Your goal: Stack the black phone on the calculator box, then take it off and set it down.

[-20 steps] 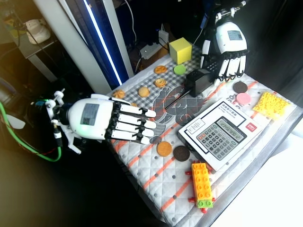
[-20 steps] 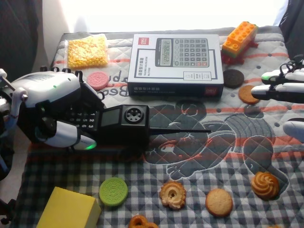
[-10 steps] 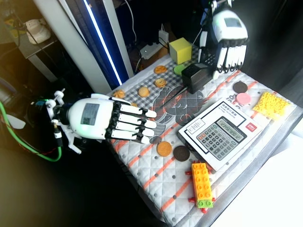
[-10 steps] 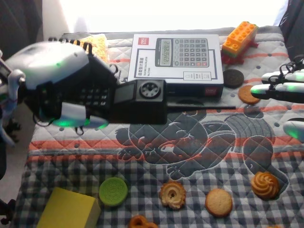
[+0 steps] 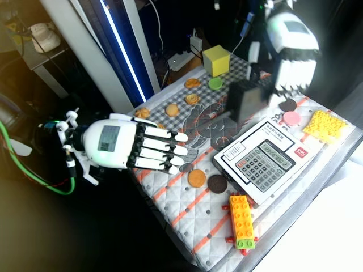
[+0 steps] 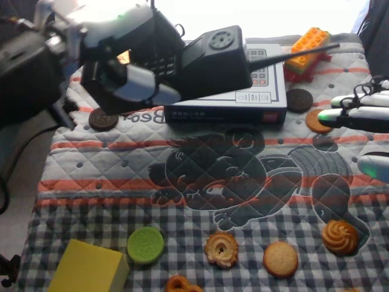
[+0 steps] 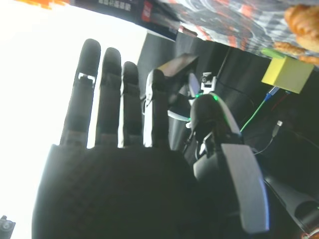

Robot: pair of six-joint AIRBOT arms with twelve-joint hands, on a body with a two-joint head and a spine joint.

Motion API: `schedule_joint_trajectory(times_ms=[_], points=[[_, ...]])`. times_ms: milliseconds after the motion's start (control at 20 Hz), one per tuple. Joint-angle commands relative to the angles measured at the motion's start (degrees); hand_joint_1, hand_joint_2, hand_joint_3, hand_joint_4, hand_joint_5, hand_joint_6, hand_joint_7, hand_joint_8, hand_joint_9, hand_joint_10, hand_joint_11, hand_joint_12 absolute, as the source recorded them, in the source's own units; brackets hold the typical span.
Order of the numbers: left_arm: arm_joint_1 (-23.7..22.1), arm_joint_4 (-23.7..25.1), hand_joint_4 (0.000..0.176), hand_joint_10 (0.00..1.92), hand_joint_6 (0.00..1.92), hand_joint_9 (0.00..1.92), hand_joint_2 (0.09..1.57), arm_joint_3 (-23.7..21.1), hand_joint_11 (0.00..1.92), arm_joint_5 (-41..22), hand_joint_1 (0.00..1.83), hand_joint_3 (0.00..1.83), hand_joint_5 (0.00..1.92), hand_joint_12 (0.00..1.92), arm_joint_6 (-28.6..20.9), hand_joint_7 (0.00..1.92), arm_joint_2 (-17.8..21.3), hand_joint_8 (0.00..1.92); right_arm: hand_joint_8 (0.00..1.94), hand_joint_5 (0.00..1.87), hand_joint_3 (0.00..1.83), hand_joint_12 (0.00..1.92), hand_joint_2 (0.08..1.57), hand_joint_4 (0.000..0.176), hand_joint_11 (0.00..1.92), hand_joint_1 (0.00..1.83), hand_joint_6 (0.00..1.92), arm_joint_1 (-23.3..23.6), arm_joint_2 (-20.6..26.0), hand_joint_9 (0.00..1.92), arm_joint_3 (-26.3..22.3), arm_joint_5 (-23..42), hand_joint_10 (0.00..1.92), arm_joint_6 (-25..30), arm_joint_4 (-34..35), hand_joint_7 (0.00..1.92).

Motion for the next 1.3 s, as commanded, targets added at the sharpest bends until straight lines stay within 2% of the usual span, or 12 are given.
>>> schedule_joint_trajectory(times_ms=[0,150,350,400,450,650,700,750,800,950,1150,1250], points=[[-1.59,-0.1,0.0,1.02,0.72,1.06,1.05,1.22,0.86,-4.92,1.39,0.0,1.08,1.02,-0.43,1.14,-0.74,0.7,0.0,0.38,0.0,0.68,1.48,0.078,0.31,0.15,0.0,0.75,0.07,0.47,0.33,6.97,0.01,0.19,1.23,0.35],[-3.67,-1.53,0.0,0.98,0.74,1.03,1.04,6.28,0.77,-1.09,1.39,0.0,1.1,0.93,-0.43,1.17,-4.89,0.65,0.0,0.37,0.0,0.79,1.49,0.081,0.27,0.16,0.0,1.25,0.07,0.47,0.36,6.98,0.0,0.19,0.62,0.32],[-5.36,-2.7,0.0,1.06,0.38,1.1,1.04,10.89,0.92,1.7,1.4,0.0,1.18,1.13,-0.45,1.11,-8.64,0.79,0.0,0.39,0.0,0.8,1.48,0.069,0.26,0.09,0.0,1.41,-0.24,0.47,0.59,6.98,0.0,0.19,0.36,0.36],[-5.7,-3.03,0.0,0.8,0.43,1.1,1.05,11.85,0.9,2.29,1.31,0.0,1.18,1.18,-0.45,1.11,-9.43,0.92,0.0,0.4,0.0,0.78,1.48,0.069,0.24,0.06,0.0,1.44,-0.31,0.44,0.64,6.98,0.0,0.19,0.33,0.36],[-6.0,-3.26,0.0,1.05,0.35,1.08,1.05,12.84,0.89,2.91,1.38,0.0,1.18,1.19,-0.45,1.09,-10.31,0.87,0.0,0.4,0.0,0.78,1.48,0.069,0.23,0.06,0.0,1.47,-0.38,0.43,0.7,6.97,0.0,0.19,0.31,0.37],[-6.32,-3.57,0.0,1.15,0.4,1.04,1.06,15.72,0.8,5.24,1.39,0.0,1.16,1.24,-0.47,1.05,-13.09,0.88,0.0,0.41,0.0,0.76,1.48,0.058,0.28,0.07,0.0,1.54,-0.6,0.47,0.78,6.97,0.01,0.19,0.3,0.37],[-6.27,-3.72,0.0,0.71,0.68,0.85,1.09,16.07,0.51,5.56,1.27,0.0,1.07,1.31,-0.47,1.01,-13.47,1.03,0.0,0.4,0.0,0.73,1.49,0.061,0.29,0.06,0.0,1.55,-0.6,0.47,0.78,6.97,0.0,0.19,0.3,0.37],[-6.13,-3.89,0.0,0.46,0.25,0.75,1.0,16.27,0.3,5.75,1.15,0.0,0.85,1.29,-0.47,0.84,-13.76,0.42,0.0,0.39,0.0,0.71,1.49,0.071,0.29,0.09,0.0,1.56,-0.6,0.47,0.77,6.97,0.0,0.22,0.3,0.37],[-5.97,-3.96,0.0,0.34,0.06,0.73,0.97,16.33,0.25,5.93,1.08,0.0,0.78,1.33,-0.47,0.81,-13.93,0.16,0.0,0.39,0.0,0.7,1.49,0.071,0.29,0.09,0.0,1.56,-0.6,0.46,0.77,6.97,0.0,0.31,0.3,0.37],[-5.33,-4.37,0.075,0.1,0.0,0.73,0.94,16.22,0.25,6.05,1.04,0.0,0.61,1.23,-0.47,0.68,-13.99,0.0,0.0,0.38,0.0,0.66,1.49,0.079,0.3,0.09,0.0,1.57,-0.6,0.46,0.77,6.97,0.0,0.53,0.31,0.36],[-4.12,-4.82,0.081,0.02,0.0,0.65,0.95,14.94,0.02,4.3,0.99,0.0,0.49,1.3,-0.47,0.57,-13.57,0.0,0.0,0.4,0.0,0.64,1.48,0.064,0.3,0.13,0.0,1.57,-0.58,0.45,0.77,6.98,0.0,0.9,0.31,0.38],[-3.95,-4.51,0.113,0.0,0.0,0.51,0.94,13.13,0.0,2.33,0.95,0.0,0.4,1.09,-0.41,0.47,-12.47,0.0,0.0,0.4,0.0,0.65,1.47,0.061,0.35,0.17,0.0,1.57,-0.58,0.48,0.75,7.2,0.01,1.2,0.18,0.38]])
